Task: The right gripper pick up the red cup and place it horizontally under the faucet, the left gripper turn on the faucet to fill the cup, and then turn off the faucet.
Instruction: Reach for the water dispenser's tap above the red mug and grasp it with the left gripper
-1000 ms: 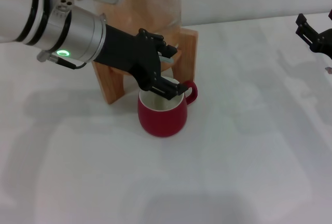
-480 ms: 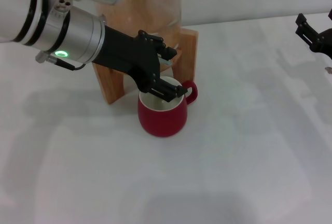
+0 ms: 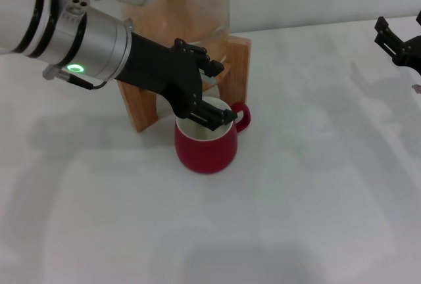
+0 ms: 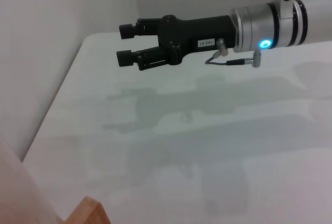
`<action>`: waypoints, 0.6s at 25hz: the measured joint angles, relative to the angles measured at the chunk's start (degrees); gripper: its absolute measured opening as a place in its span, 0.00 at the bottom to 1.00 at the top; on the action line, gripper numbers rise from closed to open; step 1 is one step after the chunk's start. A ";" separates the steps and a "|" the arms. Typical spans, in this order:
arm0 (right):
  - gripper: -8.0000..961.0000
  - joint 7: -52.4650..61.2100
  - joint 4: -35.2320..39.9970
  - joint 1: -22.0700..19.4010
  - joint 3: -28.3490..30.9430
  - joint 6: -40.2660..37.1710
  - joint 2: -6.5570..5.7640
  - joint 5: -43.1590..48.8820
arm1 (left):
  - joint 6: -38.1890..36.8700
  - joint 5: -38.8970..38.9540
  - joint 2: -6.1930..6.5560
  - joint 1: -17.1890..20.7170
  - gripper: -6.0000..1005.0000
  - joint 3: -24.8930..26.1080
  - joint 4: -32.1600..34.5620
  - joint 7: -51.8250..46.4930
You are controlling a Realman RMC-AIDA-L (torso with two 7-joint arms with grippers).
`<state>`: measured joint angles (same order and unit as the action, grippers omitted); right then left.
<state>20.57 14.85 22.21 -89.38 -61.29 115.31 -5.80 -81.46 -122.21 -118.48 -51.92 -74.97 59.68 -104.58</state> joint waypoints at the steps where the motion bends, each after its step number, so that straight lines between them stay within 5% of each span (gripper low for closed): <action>1: 0.90 0.00 0.00 0.02 0.00 0.00 0.00 0.00 | -0.04 0.00 0.00 0.00 0.88 0.00 0.00 -0.01; 15: 0.90 0.00 0.15 0.07 0.00 0.04 0.03 0.00 | -0.62 -0.14 0.23 -0.08 0.88 0.08 0.15 -0.06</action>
<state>20.57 15.00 22.28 -89.38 -61.25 115.34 -5.80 -82.08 -122.35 -118.24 -52.00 -74.89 59.83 -104.64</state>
